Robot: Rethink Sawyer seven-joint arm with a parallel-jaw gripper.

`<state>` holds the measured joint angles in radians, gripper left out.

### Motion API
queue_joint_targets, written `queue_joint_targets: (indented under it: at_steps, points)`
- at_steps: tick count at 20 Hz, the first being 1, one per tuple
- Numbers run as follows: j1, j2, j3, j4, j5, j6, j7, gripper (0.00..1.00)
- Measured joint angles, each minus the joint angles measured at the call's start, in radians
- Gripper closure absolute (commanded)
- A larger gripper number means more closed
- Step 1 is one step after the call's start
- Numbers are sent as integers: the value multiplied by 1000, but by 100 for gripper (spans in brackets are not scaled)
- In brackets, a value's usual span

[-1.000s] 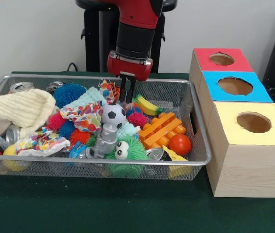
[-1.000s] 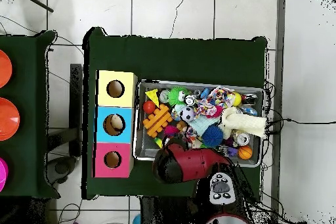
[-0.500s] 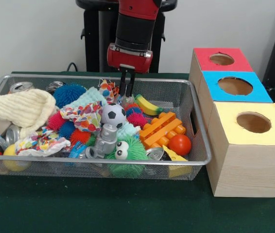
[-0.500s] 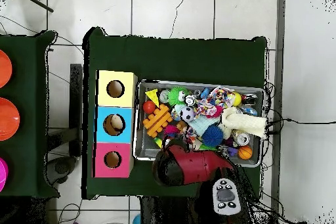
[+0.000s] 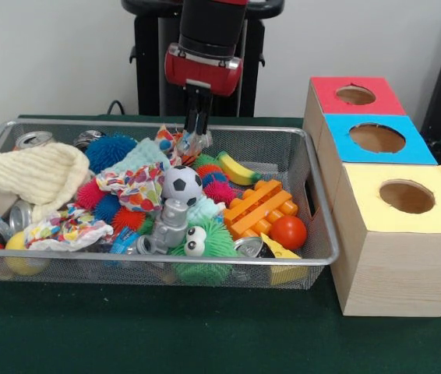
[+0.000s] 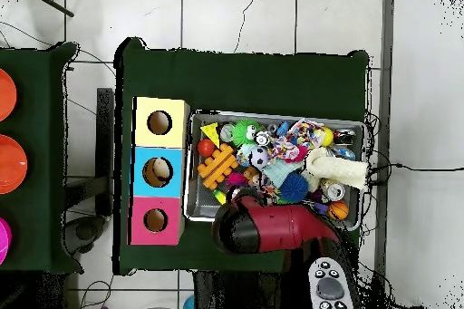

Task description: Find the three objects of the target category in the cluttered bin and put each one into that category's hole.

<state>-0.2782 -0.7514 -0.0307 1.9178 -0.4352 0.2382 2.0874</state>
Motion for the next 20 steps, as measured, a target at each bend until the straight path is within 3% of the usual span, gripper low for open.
queue_joint_targets:
  at_steps: [20]
  points:
    - [-33, -225, 99, 65, 60, 144, 0, 100]
